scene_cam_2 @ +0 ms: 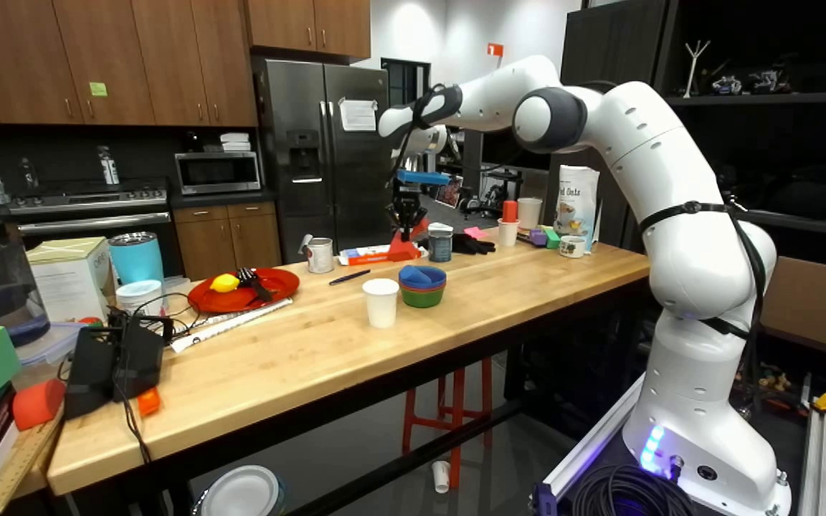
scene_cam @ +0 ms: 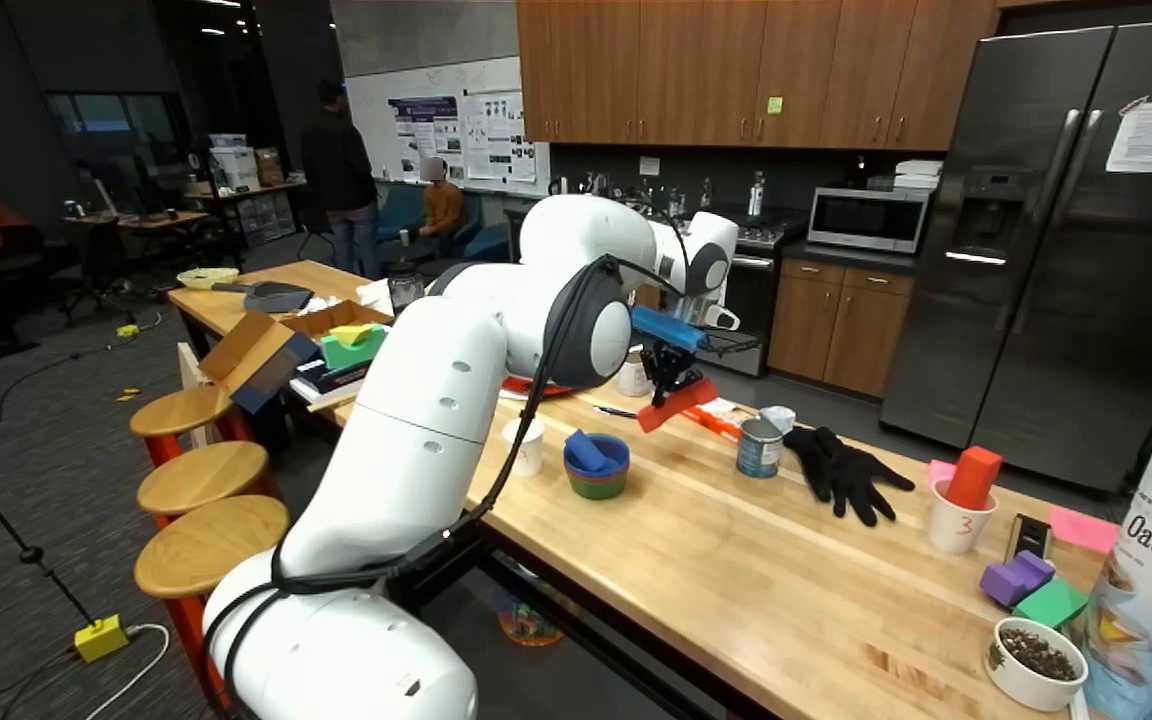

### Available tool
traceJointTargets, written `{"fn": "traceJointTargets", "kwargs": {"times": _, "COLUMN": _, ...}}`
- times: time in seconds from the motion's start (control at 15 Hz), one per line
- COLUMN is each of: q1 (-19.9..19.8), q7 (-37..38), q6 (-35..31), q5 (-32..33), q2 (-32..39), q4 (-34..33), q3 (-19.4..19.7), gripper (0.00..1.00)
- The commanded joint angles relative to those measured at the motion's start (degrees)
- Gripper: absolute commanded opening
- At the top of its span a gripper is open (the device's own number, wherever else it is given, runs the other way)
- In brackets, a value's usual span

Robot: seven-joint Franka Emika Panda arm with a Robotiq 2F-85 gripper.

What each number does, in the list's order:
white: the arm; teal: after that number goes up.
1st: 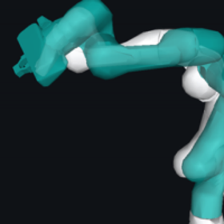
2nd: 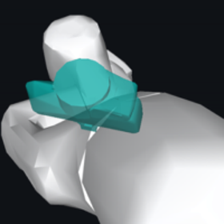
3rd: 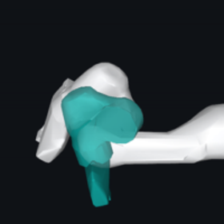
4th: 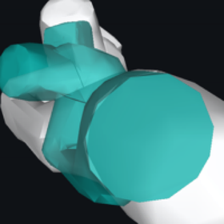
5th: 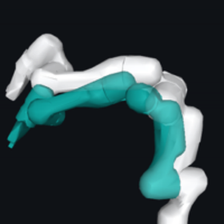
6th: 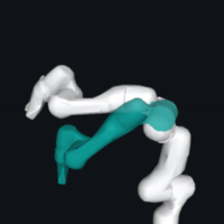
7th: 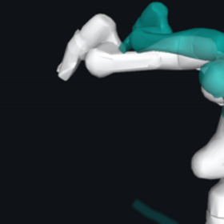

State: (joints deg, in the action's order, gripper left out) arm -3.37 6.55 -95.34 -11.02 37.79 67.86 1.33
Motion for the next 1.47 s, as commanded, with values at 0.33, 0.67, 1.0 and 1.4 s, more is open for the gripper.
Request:
{"fn": "traceJointTargets", "kwargs": {"times": 0.33, "q1": 0.2, "q7": 1.6, "q6": -4.0, "q5": 0.9, "q2": -10.1, "q4": 10.4, "q3": 0.5, "gripper": 0.01}}
{"fn": "traceJointTargets", "kwargs": {"times": 0.67, "q1": 0.8, "q7": 1.2, "q6": -6.9, "q5": 0.0, "q2": -17.4, "q4": 19.1, "q3": -0.2, "gripper": 0.01}}
{"fn": "traceJointTargets", "kwargs": {"times": 1.0, "q1": 2.6, "q7": 2.2, "q6": -8.7, "q5": -1.4, "q2": -24.9, "q4": 29.3, "q3": -1.3, "gripper": 0.01}}
{"fn": "traceJointTargets", "kwargs": {"times": 1.4, "q1": 5.2, "q7": 8.7, "q6": -12.0, "q5": -4.0, "q2": -33.0, "q4": 42.2, "q3": -2.5, "gripper": 0.01}}
